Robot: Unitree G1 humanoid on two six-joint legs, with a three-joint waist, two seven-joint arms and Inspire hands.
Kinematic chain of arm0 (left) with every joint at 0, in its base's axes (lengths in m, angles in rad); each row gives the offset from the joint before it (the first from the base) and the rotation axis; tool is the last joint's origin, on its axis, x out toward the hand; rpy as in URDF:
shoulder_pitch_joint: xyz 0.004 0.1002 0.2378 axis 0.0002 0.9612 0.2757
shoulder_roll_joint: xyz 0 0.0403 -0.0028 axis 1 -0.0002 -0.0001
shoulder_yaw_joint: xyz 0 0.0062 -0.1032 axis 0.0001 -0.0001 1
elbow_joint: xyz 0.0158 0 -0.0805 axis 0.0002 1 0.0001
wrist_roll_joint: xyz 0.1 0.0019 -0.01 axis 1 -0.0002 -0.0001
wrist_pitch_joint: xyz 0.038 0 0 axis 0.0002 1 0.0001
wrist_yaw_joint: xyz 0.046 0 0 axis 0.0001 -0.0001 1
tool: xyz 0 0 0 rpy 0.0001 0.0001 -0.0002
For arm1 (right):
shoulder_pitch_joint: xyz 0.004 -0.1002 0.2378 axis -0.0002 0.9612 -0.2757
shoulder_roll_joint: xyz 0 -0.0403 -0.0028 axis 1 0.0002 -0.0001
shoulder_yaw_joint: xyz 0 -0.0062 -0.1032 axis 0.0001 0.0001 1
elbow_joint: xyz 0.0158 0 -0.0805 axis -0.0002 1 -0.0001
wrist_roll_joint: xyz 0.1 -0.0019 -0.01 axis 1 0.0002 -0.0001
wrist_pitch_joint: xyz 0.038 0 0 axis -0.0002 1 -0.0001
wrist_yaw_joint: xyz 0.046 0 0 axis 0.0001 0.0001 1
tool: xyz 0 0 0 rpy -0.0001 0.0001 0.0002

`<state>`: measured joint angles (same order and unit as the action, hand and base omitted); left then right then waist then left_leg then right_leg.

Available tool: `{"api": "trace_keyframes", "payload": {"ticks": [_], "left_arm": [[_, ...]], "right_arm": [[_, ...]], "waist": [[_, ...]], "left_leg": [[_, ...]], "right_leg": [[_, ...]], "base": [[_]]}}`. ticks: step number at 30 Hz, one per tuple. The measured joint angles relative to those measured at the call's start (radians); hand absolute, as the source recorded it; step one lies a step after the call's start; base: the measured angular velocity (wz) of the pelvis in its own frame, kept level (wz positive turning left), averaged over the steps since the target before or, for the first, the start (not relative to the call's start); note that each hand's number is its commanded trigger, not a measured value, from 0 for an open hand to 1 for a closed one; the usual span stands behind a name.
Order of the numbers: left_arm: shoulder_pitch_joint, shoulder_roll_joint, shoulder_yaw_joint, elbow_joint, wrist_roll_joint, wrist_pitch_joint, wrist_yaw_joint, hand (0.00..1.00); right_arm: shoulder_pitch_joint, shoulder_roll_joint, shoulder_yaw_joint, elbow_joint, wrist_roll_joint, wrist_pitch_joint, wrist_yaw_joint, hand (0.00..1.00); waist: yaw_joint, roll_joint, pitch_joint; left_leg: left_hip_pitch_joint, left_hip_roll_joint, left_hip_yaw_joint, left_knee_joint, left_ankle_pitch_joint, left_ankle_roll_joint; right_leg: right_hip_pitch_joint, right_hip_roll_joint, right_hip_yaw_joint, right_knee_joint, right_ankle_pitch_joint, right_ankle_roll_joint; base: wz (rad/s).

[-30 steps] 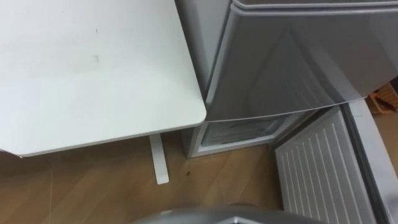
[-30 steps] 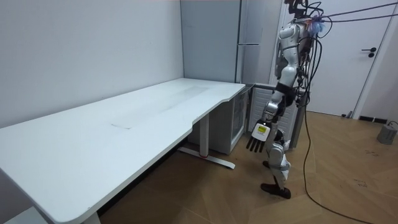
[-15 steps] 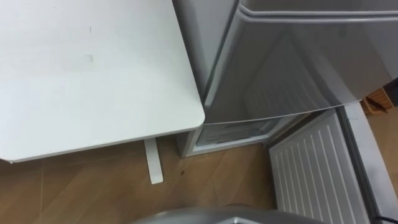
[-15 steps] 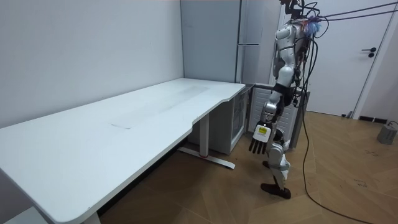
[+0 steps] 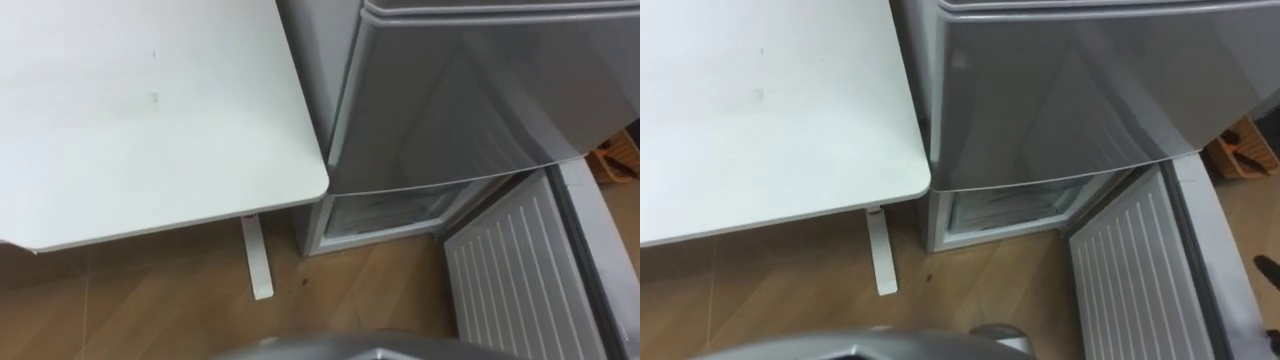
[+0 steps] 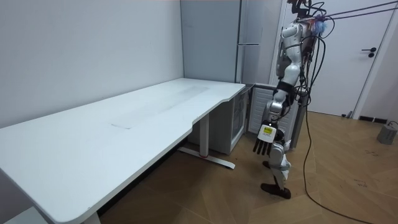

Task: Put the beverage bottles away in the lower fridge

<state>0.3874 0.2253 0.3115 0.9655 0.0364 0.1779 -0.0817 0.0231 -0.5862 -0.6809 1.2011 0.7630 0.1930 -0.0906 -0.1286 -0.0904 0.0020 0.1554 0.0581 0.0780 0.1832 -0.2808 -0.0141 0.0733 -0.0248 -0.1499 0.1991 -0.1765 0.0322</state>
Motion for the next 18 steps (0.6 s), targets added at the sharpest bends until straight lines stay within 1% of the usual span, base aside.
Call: {"api": "trace_keyframes", "payload": {"ticks": [2,4,6,7,8,10,12,14,15,17,18], "left_arm": [[-0.005,0.001,0.0,0.0,0.013,0.0,-0.011,0.0],[-0.011,0.01,0.0,0.0,0.017,-0.001,-0.02,0.0],[-0.023,0.019,0.0,0.002,0.017,-0.002,-0.028,0.0],[-0.027,0.023,-0.001,0.0,0.023,-0.005,-0.035,0.0],[-0.028,0.023,-0.002,-0.001,0.028,-0.005,-0.038,0.0],[-0.039,0.024,-0.003,-0.001,0.047,-0.005,-0.044,0.0],[-0.046,0.024,-0.003,-0.001,0.057,-0.004,-0.052,0.0],[-0.051,0.025,-0.004,-0.002,0.062,-0.004,-0.059,0.0],[-0.06,0.028,-0.016,-0.001,0.078,-0.002,-0.062,0.0],[-0.069,0.029,-0.025,0.0,0.083,-0.002,-0.067,0.0],[-0.075,0.03,-0.039,0.0,0.084,-0.004,-0.067,0.0]], "right_arm": [[0.008,0.004,0.002,0.0,0.009,-0.014,0.006,0.0],[0.01,0.015,0.003,0.0,0.009,-0.04,0.005,0.0],[0.017,0.023,0.008,0.0,0.008,-0.061,0.006,0.0],[0.022,0.024,0.011,0.0,0.008,-0.069,0.007,0.0],[0.021,0.024,0.012,0.0,0.007,-0.073,0.007,0.0],[0.021,0.027,0.012,-0.001,0.003,-0.094,0.007,0.0],[0.021,0.027,0.012,-0.001,0.004,-0.104,0.01,0.0],[0.023,0.032,0.014,-0.003,0.006,-0.112,0.019,0.0],[0.027,0.039,0.028,-0.006,0.015,-0.12,0.019,0.0],[0.034,0.053,0.046,-0.017,0.043,-0.14,0.02,0.0],[0.037,0.065,0.07,-0.018,0.067,-0.153,0.022,0.0]], "waist": [[0.005,0.009,-0.0025],[0.004,0.014,-0.0049],[0.005,0.018,-0.0056],[0.005,0.024,-0.0059],[0.004,0.027,-0.0054],[0.001,0.04,-0.0049],[-0.002,0.048,-0.0038],[-0.003,0.061,-0.0046],[-0.001,0.061,-0.0009],[0.005,0.064,0.0],[0.009,0.065,-0.0001]], "left_leg": [[-0.004,0.0,-0.002,0.003,0.0,0.0],[-0.004,0.0,-0.002,0.004,0.0,0.0],[-0.004,0.001,-0.004,0.003,0.0,0.0],[-0.005,0.002,-0.005,0.0,0.0,0.0],[-0.005,0.003,-0.005,-0.002,0.0,0.0],[-0.006,0.004,-0.006,-0.006,0.0,0.0],[-0.006,0.005,-0.007,-0.009,0.0,0.0],[-0.005,0.006,-0.007,-0.01,0.0,0.0],[-0.004,0.007,-0.007,-0.012,0.001,-0.002],[-0.002,0.007,-0.005,-0.014,0.001,-0.003],[-0.002,0.007,-0.003,-0.014,0.002,-0.003]], "right_leg": [[0.005,0.001,-0.003,-0.016,0.008,0.001],[0.008,0.002,-0.003,-0.019,0.009,0.001],[0.012,0.003,-0.006,-0.027,0.011,0.001],[0.013,0.005,-0.008,-0.03,0.013,0.001],[0.013,0.005,-0.008,-0.03,0.013,0.001],[0.012,0.006,-0.008,-0.031,0.014,0.0],[0.011,0.007,-0.011,-0.031,0.014,0.0],[0.011,0.008,-0.011,-0.031,0.014,0.0],[0.011,0.009,-0.009,-0.031,0.014,0.0],[0.011,0.009,-0.007,-0.03,0.014,-0.001],[0.01,0.01,-0.006,-0.031,0.014,-0.001]], "base": [[0.0],[0.0],[0.05],[0.04],[0.0],[0.0],[0.0],[0.0],[0.0],[-0.02],[-0.05]]}}
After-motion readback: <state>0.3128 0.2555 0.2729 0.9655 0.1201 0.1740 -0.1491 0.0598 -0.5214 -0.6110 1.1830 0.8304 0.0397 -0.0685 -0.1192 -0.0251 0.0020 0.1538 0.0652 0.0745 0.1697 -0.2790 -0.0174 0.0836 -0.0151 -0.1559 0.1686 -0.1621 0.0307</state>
